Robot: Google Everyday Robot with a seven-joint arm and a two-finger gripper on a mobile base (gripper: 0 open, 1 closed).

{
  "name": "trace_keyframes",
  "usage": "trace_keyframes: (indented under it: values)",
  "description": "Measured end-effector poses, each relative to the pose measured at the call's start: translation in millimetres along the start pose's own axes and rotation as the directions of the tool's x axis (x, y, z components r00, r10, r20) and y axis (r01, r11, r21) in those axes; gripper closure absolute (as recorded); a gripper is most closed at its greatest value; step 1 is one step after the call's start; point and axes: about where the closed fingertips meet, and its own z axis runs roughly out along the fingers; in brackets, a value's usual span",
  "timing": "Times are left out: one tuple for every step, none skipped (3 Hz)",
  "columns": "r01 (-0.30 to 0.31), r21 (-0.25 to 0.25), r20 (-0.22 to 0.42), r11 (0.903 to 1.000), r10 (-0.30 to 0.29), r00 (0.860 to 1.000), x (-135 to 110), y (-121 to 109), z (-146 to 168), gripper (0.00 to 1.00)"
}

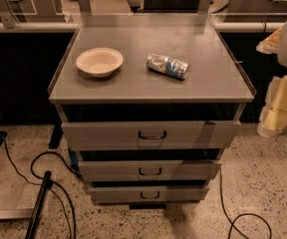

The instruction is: Open top drawer

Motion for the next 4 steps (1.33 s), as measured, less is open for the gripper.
trace_keyframes:
  values:
    - [0.000,0.000,0.000,1.0000,0.000,1.000,0.0,0.0,0.0,0.00]
    - [-0.018,-0.023,0.007,0.9996,0.019,1.000,0.8,6.5,21.5,0.00]
    - [-0.020,-0.095,0.039,0.9952,0.024,0.999,-15.1,27.4,68.2,0.00]
    - [-0.004,-0.180,0.078,0.9837,0.019,0.997,-37.7,46.0,113.5,0.00]
